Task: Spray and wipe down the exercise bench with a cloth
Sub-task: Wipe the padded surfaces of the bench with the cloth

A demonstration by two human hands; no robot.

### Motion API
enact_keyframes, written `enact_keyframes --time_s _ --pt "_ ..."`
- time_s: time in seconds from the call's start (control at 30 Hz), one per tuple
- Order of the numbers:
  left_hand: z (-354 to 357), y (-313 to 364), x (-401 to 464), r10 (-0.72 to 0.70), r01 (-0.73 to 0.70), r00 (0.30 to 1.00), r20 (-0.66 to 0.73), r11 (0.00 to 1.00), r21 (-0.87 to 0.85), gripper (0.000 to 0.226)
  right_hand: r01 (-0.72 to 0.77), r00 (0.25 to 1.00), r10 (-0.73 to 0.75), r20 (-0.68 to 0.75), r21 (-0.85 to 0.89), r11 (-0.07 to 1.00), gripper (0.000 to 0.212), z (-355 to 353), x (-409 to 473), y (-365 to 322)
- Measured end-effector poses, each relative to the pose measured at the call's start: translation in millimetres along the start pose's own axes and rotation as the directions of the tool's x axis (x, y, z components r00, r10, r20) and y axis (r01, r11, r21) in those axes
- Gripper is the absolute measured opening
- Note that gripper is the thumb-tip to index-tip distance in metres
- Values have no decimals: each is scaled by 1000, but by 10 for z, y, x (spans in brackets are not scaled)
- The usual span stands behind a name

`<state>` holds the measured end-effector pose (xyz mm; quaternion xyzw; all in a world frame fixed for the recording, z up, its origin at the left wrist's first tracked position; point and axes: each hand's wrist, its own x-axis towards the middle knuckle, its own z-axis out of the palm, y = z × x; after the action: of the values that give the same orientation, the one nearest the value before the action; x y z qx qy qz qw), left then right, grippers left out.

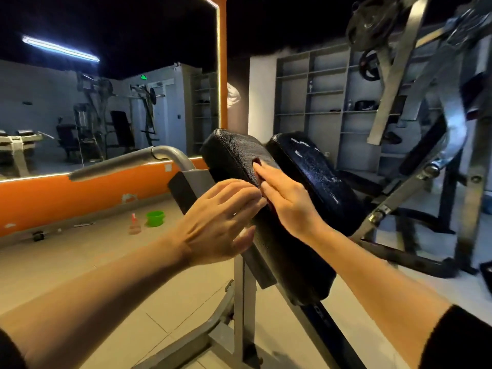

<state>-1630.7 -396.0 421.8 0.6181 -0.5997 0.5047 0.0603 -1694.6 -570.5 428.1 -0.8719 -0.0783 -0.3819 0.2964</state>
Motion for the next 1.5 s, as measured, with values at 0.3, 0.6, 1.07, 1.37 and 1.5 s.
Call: enact_keyframes --time_s 0.3,0.6,1.07,1.37,1.5 --pt "173 538 -99 -179 177 984 -12 978 -115 53 -224 972 224 -76 13 975 41 -165 -501 300" --pt "331 862 -255 -234 220 971 -46 953 -208 68 -336 933 341 -112 64 940 39 -230 -929 390" --pt "484 1105 -347 -223 204 971 -84 959 -195 63 -45 995 44 -87 -8 999 42 -95 -1396 96" --pt "435 1024 -301 -178 162 979 -97 975 -154 55 -270 952 278 -130 78 960 41 -159 -1161 308" --pt "420 961 -253 -123 106 987 -101 981 -162 49 -62 997 63 36 -10 998 44 -229 -1153 282"
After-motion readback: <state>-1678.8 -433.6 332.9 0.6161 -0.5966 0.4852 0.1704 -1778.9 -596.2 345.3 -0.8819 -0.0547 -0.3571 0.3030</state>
